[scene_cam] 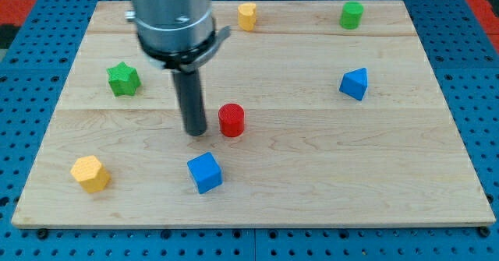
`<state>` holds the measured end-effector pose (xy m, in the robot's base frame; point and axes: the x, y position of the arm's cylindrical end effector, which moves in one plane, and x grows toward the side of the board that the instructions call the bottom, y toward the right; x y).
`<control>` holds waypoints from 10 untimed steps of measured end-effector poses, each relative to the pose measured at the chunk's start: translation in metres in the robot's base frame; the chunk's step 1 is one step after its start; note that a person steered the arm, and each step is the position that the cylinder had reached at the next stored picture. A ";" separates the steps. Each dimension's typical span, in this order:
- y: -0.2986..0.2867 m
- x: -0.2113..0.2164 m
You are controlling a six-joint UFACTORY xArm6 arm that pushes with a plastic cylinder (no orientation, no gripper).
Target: Push the red circle to the center
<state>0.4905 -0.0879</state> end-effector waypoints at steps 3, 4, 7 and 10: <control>0.045 -0.062; 0.045 -0.068; 0.063 -0.059; 0.063 -0.053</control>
<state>0.4373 -0.0251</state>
